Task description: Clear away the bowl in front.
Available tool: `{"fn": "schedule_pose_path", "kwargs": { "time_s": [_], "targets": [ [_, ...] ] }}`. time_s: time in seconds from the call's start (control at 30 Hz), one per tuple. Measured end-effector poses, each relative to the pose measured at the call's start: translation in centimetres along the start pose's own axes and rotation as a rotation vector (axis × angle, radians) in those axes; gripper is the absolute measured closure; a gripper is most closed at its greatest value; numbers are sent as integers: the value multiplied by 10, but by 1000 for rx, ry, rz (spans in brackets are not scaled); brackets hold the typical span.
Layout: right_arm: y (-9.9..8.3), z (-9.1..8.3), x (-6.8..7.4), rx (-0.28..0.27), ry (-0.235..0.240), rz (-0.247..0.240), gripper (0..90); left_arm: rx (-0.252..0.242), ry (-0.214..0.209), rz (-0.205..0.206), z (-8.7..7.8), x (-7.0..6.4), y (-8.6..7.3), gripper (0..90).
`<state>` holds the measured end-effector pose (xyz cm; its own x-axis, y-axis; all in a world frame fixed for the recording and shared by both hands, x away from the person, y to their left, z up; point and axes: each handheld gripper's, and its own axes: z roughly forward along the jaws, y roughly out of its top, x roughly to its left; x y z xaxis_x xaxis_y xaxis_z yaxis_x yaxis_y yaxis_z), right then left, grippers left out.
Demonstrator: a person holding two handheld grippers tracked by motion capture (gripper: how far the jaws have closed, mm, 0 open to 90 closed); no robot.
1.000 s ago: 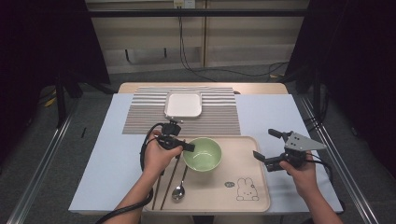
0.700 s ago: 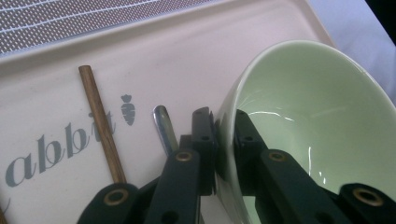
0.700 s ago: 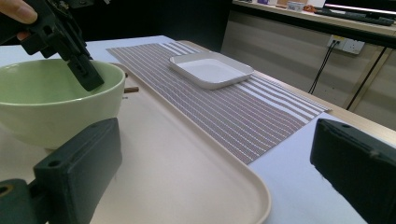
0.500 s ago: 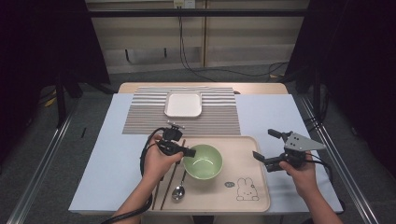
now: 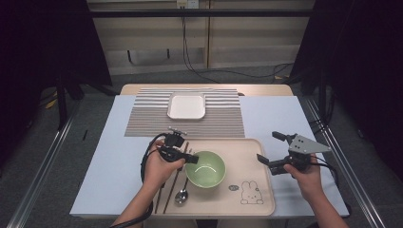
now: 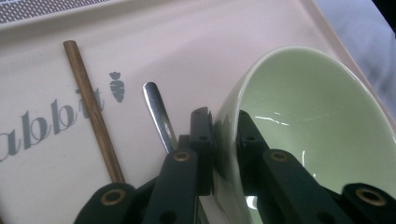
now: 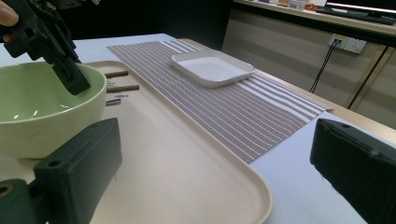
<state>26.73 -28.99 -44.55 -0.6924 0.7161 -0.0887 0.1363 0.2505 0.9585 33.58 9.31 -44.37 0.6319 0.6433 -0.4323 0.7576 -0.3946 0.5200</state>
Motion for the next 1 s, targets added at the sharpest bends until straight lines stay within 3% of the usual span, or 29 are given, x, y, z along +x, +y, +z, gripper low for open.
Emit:
{"fn": "schedule_pose_path", "kwargs": {
  "time_s": [0.23,0.4,0.57,0.9,1.0],
  "targets": [
    [0,0,0,3,1,1,17,-19,-17,2,-1,1,-4,807],
    [0,0,0,4,-1,-1,17,-20,-5,17,-1,0,-4,807],
    [0,0,-1,4,0,-10,17,-26,-23,-3,0,1,-4,789],
    [0,-1,0,7,-4,-5,17,-54,-35,5,1,3,-1,645],
    [0,-1,0,8,-1,-5,17,-76,-49,-15,-1,3,1,616]
  ]
}}
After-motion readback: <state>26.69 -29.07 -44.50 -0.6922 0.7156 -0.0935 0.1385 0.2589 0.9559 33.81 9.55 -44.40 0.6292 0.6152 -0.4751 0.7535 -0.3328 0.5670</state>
